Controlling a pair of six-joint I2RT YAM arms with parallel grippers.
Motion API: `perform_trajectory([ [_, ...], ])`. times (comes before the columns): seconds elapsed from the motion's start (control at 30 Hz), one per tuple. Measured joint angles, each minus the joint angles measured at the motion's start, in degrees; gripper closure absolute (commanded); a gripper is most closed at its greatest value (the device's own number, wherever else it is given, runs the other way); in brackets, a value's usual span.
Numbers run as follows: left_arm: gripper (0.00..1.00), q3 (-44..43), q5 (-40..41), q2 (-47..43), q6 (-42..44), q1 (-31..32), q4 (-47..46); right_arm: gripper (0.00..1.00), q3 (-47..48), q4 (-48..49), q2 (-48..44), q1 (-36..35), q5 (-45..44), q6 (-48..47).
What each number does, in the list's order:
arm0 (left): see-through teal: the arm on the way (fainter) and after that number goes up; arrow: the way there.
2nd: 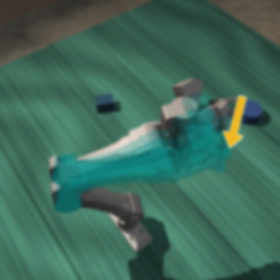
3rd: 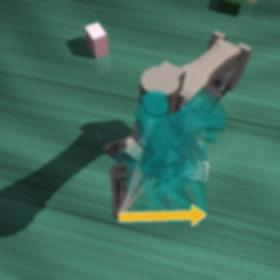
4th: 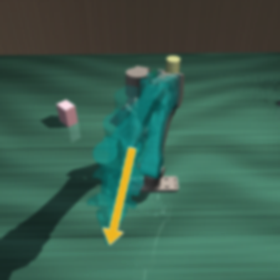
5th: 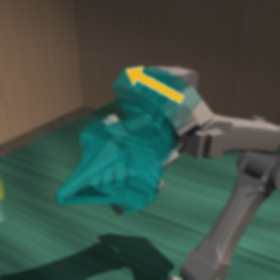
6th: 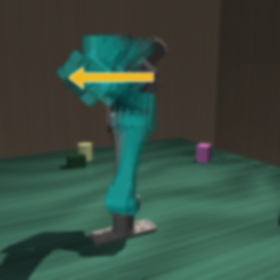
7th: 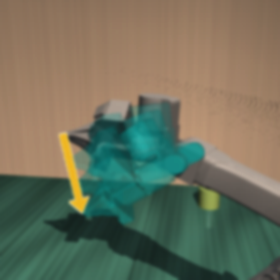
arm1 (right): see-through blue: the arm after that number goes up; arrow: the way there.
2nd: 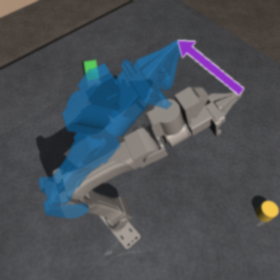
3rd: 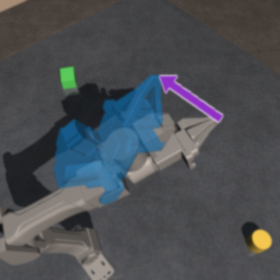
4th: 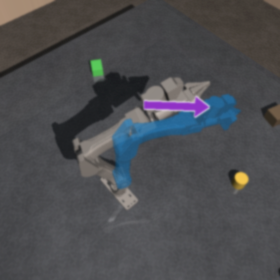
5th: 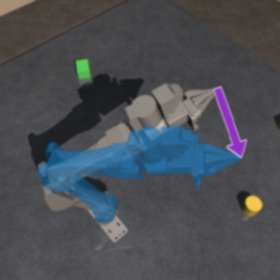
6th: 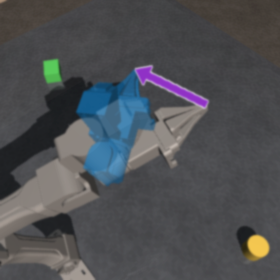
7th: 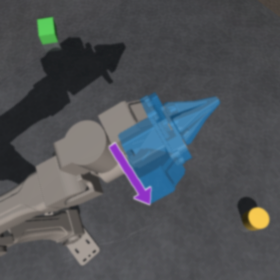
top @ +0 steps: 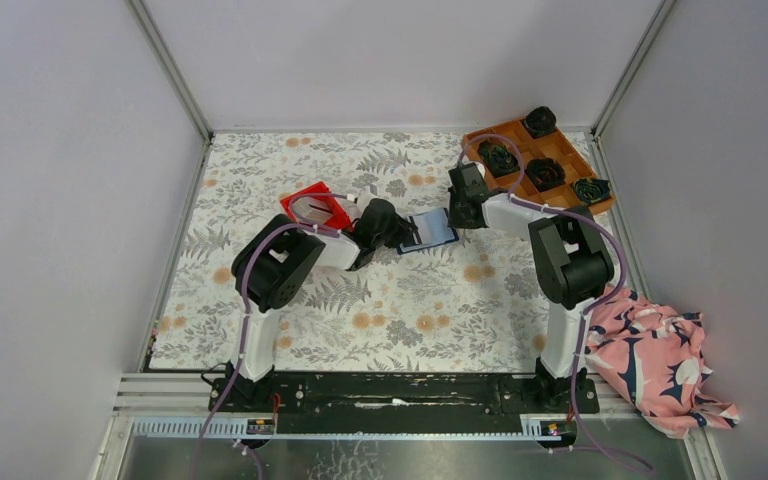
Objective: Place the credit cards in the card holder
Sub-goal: Insert the credit card into the card holder.
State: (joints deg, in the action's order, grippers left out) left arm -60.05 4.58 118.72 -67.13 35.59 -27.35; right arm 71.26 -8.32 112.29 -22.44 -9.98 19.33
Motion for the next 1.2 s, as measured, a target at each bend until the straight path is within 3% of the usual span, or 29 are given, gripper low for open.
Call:
perform_trajectory([
  [0.23, 1.0, -0.07, -0.09, 0.24, 0.0, 0.02, -0.42, 0.9, 0.02, 0.46, 0.09, -0.02, 0.87, 0.46],
  [0.47, 0.86, -0.87, -0.28, 1.03, -0.02, 0.04, -0.59, 0.98, -0.11, 0.74, 0.11, 0.22, 1.31, 0.44],
  [0.7, 0.77, -1.62, -0.26, 1.88, -0.17, 0.28, -0.98, 0.99, -0.9, 1.81, -0.07, 0.7, 2.99, 0.68],
  [1.2, 0.74, -4.85, 0.92, 3.85, -0.26, 2.1, 0.15, 1.0, -1.95, 3.13, -0.5, 1.16, 4.37, 1.31],
])
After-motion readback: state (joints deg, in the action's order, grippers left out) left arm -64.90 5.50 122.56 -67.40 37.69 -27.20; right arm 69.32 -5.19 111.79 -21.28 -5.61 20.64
